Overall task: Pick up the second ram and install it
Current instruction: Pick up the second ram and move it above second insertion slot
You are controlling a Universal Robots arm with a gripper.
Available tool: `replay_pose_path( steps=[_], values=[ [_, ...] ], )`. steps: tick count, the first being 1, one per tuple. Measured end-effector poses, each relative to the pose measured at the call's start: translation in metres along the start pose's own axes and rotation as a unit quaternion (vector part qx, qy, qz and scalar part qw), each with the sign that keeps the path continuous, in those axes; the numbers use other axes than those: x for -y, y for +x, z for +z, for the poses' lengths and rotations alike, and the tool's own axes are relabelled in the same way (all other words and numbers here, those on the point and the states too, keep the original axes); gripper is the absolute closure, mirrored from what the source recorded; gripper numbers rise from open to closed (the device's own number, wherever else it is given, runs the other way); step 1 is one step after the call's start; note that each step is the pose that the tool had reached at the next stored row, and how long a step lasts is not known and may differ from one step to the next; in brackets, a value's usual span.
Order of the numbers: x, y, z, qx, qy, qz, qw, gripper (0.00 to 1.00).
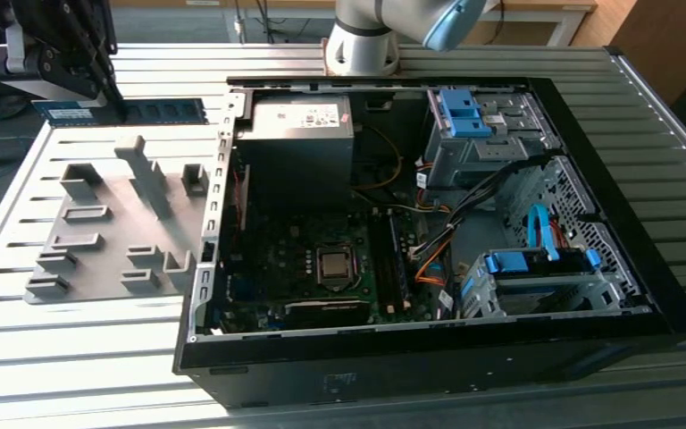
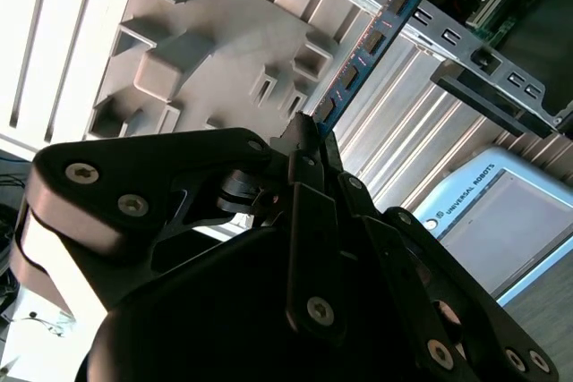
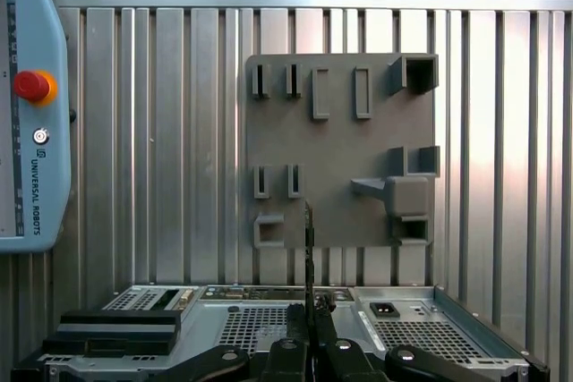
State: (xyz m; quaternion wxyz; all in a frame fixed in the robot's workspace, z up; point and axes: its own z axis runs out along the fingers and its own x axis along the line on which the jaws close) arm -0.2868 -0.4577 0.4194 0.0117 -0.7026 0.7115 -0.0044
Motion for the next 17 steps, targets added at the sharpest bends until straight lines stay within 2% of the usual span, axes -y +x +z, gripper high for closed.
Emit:
replay_pose_path(
  steps=[11, 17],
  values=[
    [0.0065, -0.0001, 0.0002, 0.0000, 0.0000, 0.000, 1.0000, 0.86],
    [0.0137, -0.0002, 0.0004, 0.0000, 0.0000, 0.000, 1.0000, 0.86]
  ],
)
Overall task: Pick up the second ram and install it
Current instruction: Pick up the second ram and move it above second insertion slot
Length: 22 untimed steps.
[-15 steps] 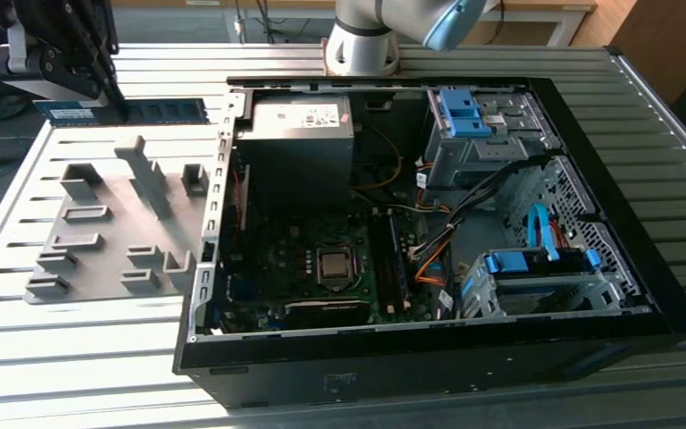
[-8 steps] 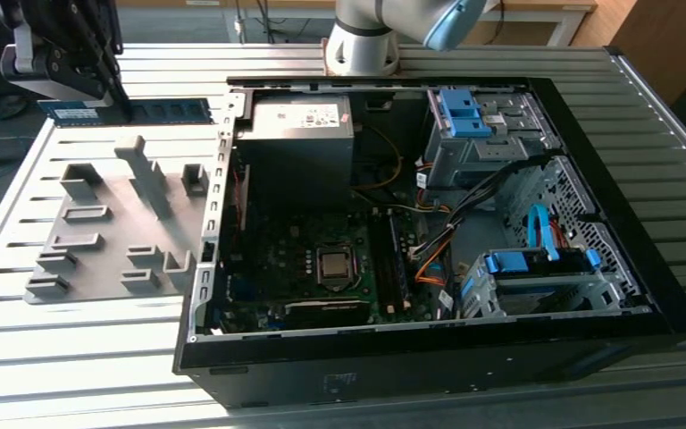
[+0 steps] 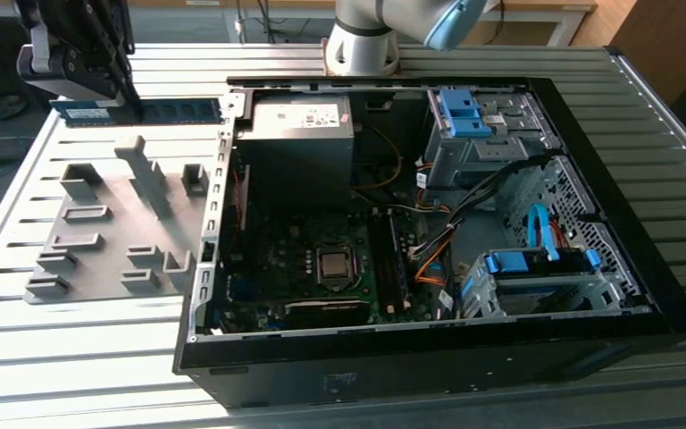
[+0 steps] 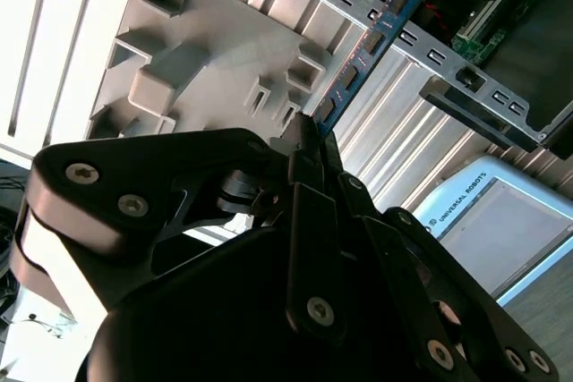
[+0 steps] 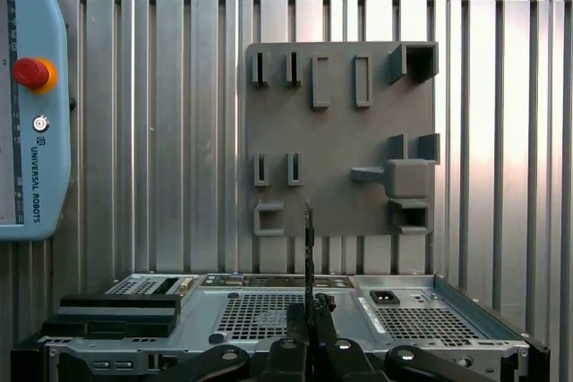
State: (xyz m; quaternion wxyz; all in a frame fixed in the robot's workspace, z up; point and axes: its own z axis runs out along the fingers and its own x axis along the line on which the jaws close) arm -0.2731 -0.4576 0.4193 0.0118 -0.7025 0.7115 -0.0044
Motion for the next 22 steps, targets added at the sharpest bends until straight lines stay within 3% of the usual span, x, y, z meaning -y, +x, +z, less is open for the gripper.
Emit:
replay_pose_path(
  steps=[9, 22],
  values=[
    [0.0109, -0.0001, 0.0003, -0.0001, -0.0001, 0.000, 1.0000, 0.86],
    [0.0190, -0.0002, 0.0008, 0.0000, 0.0000, 0.000, 1.0000, 0.86]
  ],
)
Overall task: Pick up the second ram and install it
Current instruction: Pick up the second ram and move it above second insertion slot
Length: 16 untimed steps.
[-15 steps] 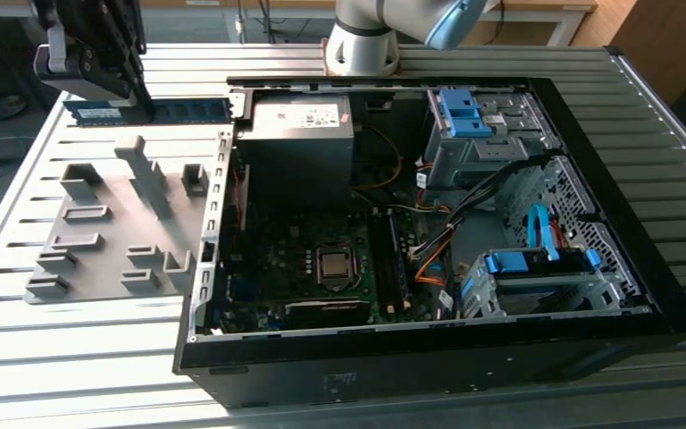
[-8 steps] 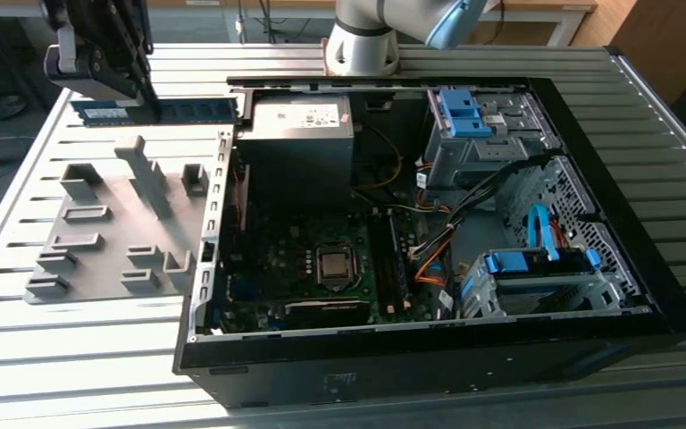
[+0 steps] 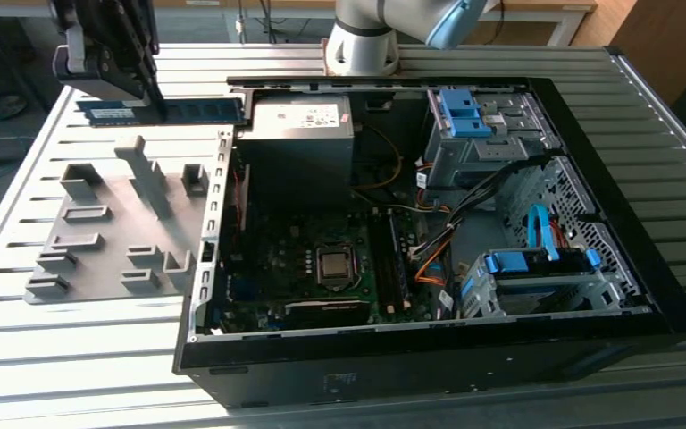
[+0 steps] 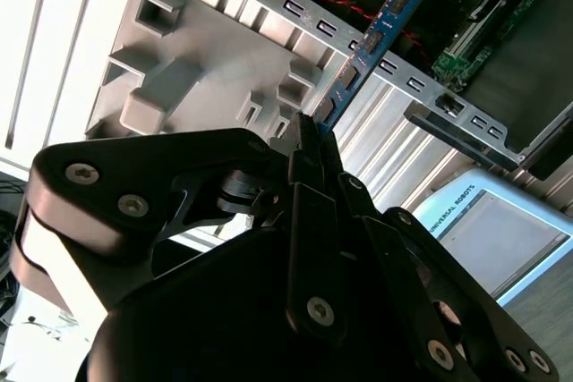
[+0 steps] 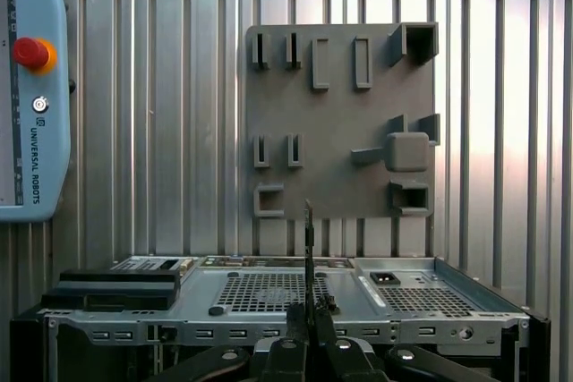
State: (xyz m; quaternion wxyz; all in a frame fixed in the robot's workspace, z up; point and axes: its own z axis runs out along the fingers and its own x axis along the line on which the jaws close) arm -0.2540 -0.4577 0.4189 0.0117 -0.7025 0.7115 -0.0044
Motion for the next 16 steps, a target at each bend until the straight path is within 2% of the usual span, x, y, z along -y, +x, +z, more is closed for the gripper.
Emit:
replay_pose_path(
  steps=[16],
  values=[
    [0.0062, -0.0001, 0.0002, 0.0000, 0.0000, 0.000, 1.0000, 0.86]
  ],
)
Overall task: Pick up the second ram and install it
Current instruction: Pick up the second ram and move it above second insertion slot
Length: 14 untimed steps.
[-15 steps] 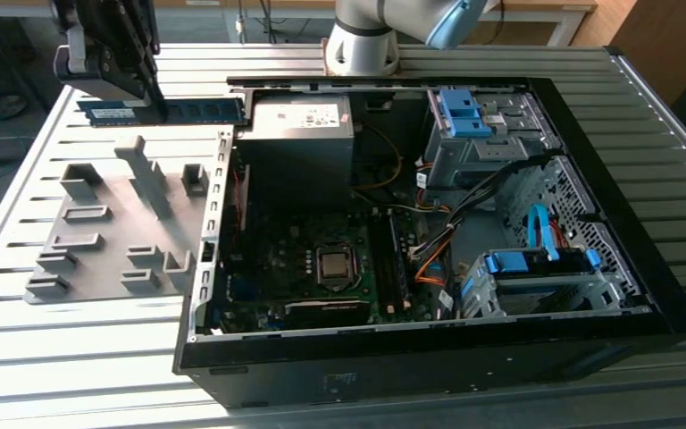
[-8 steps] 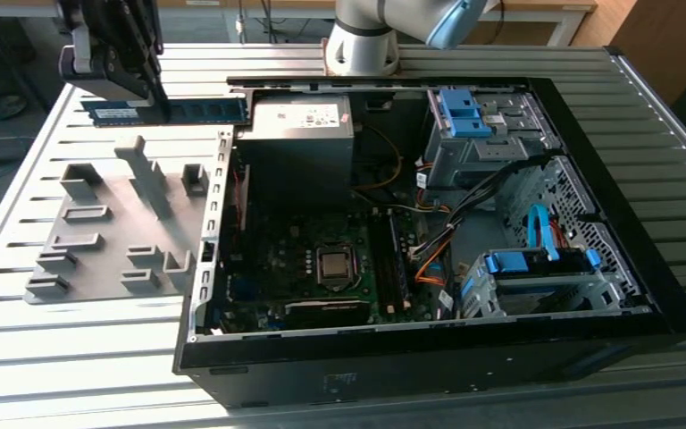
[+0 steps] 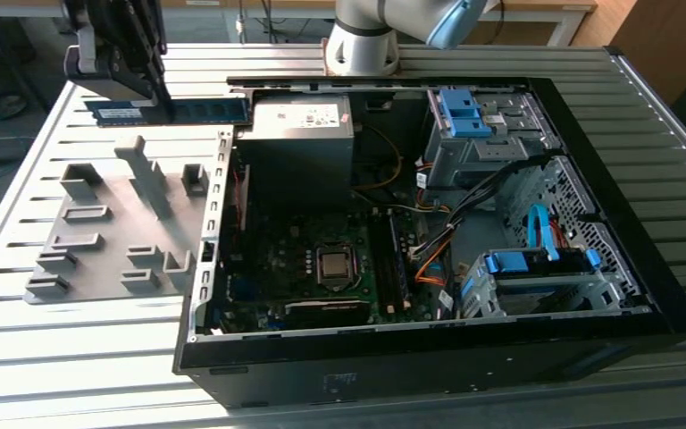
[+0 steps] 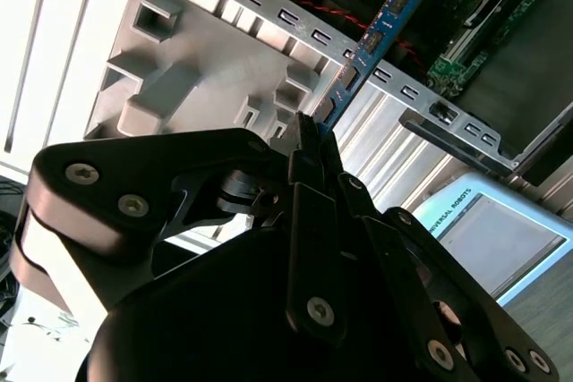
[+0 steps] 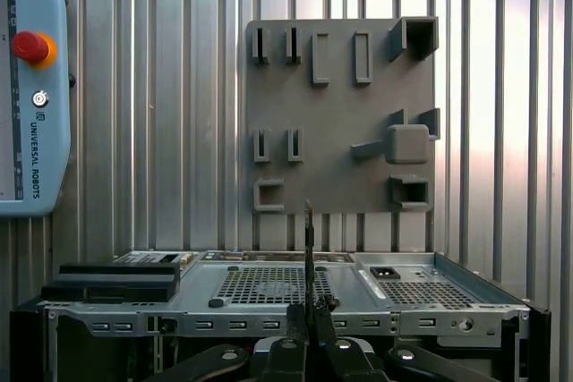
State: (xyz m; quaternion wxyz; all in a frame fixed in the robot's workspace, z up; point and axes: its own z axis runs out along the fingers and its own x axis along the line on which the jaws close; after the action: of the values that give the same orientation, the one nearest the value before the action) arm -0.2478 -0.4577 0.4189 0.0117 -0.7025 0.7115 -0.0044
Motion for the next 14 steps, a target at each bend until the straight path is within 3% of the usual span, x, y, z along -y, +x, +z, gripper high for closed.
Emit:
replay_pose_path(
  steps=[6, 14],
  values=[
    [0.0048, 0.0000, 0.0001, 0.0000, 0.0000, 0.000, 1.0000, 0.86],
    [0.0175, -0.0002, 0.0006, 0.0000, 0.0000, 0.000, 1.0000, 0.86]
  ],
)
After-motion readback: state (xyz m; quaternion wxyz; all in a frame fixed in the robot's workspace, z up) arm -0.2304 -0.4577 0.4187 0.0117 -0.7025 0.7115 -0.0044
